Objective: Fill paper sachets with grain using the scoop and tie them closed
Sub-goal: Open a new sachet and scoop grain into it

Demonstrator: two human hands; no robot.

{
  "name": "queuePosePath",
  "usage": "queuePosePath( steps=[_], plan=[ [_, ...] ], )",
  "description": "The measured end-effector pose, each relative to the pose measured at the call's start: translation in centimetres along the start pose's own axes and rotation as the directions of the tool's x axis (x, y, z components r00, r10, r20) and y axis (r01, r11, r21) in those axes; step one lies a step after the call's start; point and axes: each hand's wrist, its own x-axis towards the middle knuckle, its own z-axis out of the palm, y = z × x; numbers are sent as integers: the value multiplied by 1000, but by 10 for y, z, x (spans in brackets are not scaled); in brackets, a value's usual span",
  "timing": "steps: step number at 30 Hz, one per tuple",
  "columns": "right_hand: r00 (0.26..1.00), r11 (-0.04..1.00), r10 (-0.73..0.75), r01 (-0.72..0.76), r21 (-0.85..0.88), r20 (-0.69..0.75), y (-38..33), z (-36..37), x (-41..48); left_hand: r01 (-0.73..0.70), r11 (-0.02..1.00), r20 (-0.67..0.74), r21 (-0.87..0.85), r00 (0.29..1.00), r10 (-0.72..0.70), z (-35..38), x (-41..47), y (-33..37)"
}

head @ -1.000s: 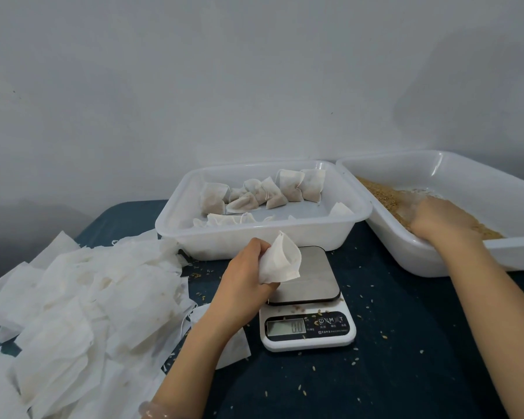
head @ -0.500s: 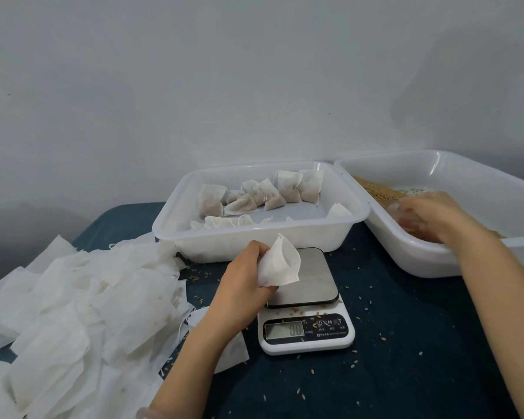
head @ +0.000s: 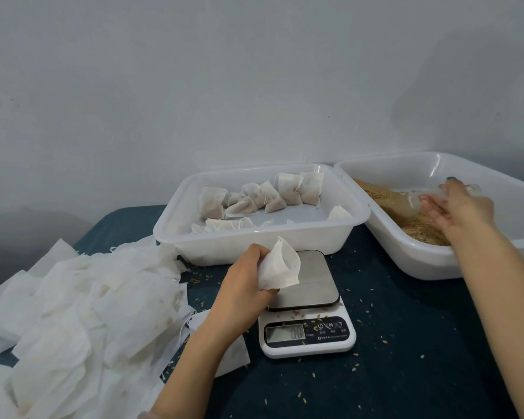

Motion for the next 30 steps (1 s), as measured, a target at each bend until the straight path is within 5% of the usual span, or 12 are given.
queuePosePath(
  steps=[18,30],
  plan=[
    [981,945,-83,133,297,-175,-9,0,-20,-10,998,-39,-62,999,7,1,0,4],
    [972,998,-69,66,22,223,5,25,-53,-12,999,-39,-41,999,10,-1,-2,4]
  ],
)
